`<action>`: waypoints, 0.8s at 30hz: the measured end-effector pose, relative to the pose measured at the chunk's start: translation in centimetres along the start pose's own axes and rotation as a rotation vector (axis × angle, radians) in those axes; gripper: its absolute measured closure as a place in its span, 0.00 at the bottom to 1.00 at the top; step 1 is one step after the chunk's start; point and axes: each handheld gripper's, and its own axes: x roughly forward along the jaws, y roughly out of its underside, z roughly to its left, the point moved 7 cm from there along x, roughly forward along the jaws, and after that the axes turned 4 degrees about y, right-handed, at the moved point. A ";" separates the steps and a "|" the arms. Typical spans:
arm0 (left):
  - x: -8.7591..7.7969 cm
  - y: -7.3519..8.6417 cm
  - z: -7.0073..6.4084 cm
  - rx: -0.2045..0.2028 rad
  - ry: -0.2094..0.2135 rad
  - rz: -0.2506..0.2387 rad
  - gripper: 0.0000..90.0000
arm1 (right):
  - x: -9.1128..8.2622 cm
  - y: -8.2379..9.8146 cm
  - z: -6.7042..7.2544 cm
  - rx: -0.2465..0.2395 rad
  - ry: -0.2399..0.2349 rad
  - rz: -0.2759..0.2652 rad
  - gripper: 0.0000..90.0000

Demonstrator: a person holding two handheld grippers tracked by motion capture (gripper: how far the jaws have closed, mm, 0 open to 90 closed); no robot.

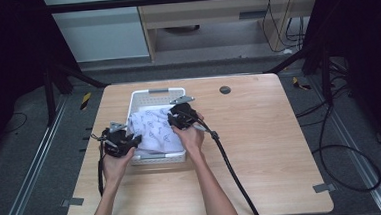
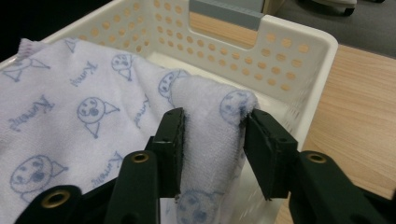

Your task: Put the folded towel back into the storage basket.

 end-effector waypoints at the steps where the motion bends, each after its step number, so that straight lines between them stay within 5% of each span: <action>1: 0.0 0.0 0.0 0.000 0.000 0.000 0.76 | 0.0 0.0 0.0 -0.010 0.008 -0.008 0.63; 15: -2.7 -1.9 -0.8 0.007 0.026 -0.110 0.67 | -1.9 -1.3 -0.2 -0.008 -0.006 -0.083 0.53; 24: -3.5 -2.4 -2.7 0.067 0.048 -0.147 0.55 | -4.6 -1.7 -0.9 -0.028 -0.022 -0.129 0.41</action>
